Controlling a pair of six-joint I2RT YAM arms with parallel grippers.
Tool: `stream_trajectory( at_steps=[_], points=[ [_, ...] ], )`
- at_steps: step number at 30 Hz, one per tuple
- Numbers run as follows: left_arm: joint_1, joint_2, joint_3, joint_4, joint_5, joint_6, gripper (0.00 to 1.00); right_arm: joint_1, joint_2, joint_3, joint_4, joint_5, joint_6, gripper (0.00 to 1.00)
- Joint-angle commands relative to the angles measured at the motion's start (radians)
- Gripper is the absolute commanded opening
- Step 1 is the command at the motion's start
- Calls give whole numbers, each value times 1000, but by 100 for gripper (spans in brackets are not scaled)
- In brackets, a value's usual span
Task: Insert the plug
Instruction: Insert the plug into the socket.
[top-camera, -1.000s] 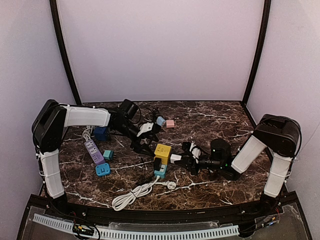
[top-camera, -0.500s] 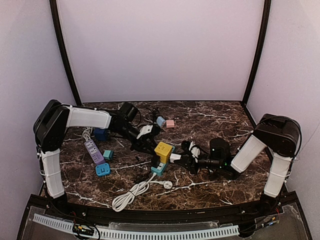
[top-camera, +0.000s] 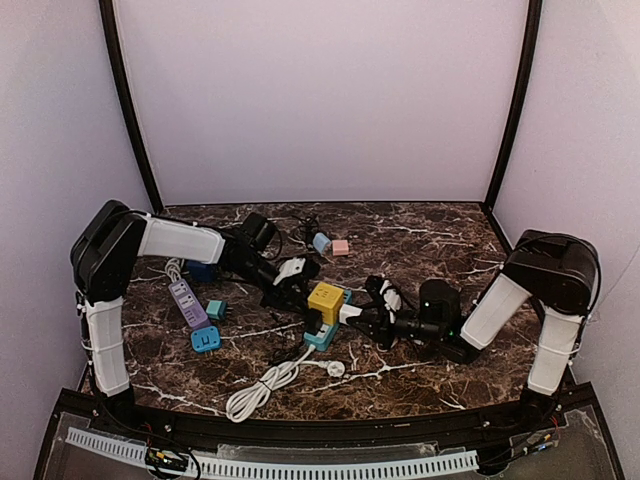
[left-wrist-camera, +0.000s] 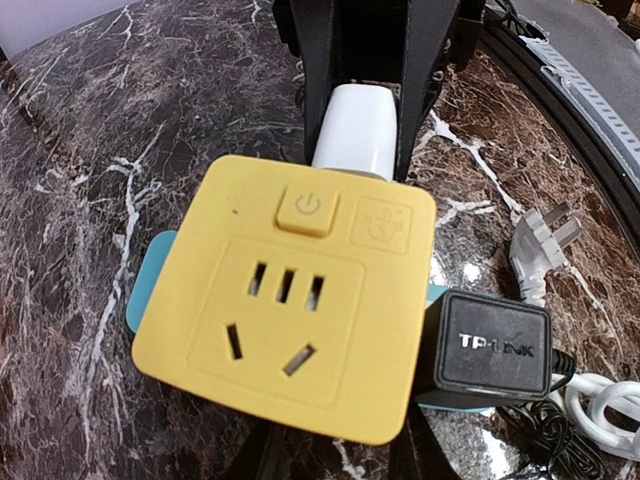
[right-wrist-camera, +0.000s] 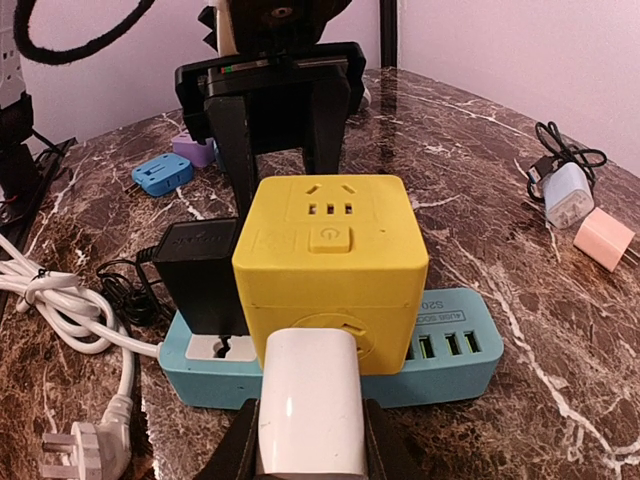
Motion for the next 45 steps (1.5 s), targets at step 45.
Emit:
stream_trajectory(
  at_steps=[45],
  points=[
    [-167,-41,23,0,-14,128,17,74,101,345,-438,14,-212,0]
  ],
)
